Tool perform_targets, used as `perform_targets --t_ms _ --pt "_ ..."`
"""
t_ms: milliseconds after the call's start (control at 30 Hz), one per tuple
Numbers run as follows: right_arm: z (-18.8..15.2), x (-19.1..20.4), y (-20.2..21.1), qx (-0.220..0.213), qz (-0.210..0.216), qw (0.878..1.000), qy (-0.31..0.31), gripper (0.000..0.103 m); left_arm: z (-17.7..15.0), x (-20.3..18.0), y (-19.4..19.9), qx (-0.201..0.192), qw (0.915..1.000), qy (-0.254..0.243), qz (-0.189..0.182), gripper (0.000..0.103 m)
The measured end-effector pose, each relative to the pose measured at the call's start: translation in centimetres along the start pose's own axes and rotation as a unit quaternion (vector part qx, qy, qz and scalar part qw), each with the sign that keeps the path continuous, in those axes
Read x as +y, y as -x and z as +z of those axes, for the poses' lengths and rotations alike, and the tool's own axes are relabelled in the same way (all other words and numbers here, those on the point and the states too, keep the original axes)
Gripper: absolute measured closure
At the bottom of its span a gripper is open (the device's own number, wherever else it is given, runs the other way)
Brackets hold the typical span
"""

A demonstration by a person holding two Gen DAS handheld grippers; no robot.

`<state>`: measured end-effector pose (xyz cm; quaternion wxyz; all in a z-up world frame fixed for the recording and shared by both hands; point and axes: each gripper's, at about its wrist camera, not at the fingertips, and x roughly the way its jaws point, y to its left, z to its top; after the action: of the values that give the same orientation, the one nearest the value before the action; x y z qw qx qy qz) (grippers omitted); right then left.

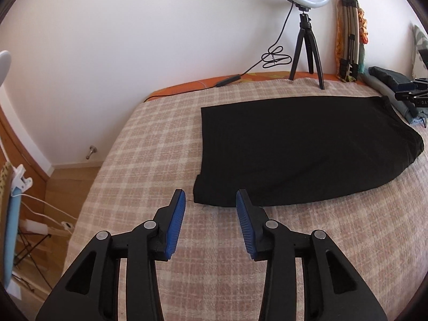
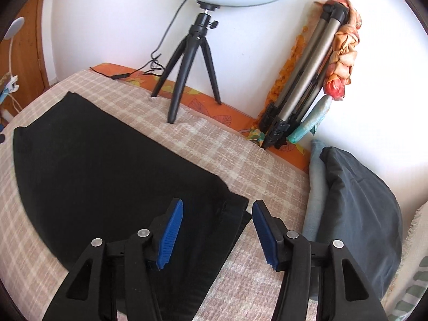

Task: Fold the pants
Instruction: 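Grasp the pants' folded end with the right gripper and fold it over the rest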

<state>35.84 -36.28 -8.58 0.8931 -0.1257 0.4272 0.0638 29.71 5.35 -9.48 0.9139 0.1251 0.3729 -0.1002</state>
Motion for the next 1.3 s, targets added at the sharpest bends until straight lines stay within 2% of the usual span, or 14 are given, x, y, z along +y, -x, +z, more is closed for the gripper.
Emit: perform_targets --t_ms 133,300,400,567,700,767,800,867,933,1133,1300 --pt "-2.1 3.9 2.7 -0.011 0.068 0.996 0.051 0.047 -0.9 -2.3 -0.2 0.014 0.9992 -0.012 -0.036 0.065" --pt "-3.5 10.6 2.6 0.003 0.132 0.982 0.131 0.048 -1.1 -4.4 -0.4 0.014 0.9982 -0.027 -0.052 0.065" --pt "-3.7 14.5 1.5 0.011 0.144 0.972 0.183 0.048 -1.2 -5.0 -0.2 0.015 0.9976 -0.036 -0.058 0.065" --pt "-3.4 18.7 -1.0 0.031 0.152 0.959 0.235 0.049 -1.6 -5.5 0.0 0.021 0.9963 -0.05 -0.067 0.066" --pt "-3.4 20.5 -2.5 0.041 0.131 0.952 0.274 0.051 -1.8 -5.7 -0.1 0.025 0.9954 -0.056 -0.074 0.067" --pt "-3.0 20.5 -2.9 0.046 0.131 0.951 0.275 0.067 -1.8 -5.6 -0.2 0.025 0.9952 -0.054 -0.078 0.067" --pt "-2.6 20.4 -3.0 0.047 0.131 0.952 0.271 0.07 -1.8 -5.5 -0.3 0.025 0.9951 -0.052 -0.081 0.067" --pt "-1.7 19.9 -3.2 0.05 0.137 0.954 0.26 0.09 -1.7 -5.5 -0.4 0.026 0.9947 -0.05 -0.086 0.067" --pt "-0.5 19.1 -3.2 0.051 0.156 0.957 0.237 0.097 -1.5 -5.6 -0.6 0.026 0.9941 -0.05 -0.093 0.067" --pt "3.0 16.1 -4.3 0.052 0.193 0.966 0.164 0.099 -0.5 -7.2 -0.7 0.018 0.989 -0.075 -0.127 0.067" --pt "4.0 15.0 -5.2 0.054 0.209 0.966 0.139 0.099 1.2 -9.8 -1.1 0.009 0.9845 -0.098 -0.145 0.067"
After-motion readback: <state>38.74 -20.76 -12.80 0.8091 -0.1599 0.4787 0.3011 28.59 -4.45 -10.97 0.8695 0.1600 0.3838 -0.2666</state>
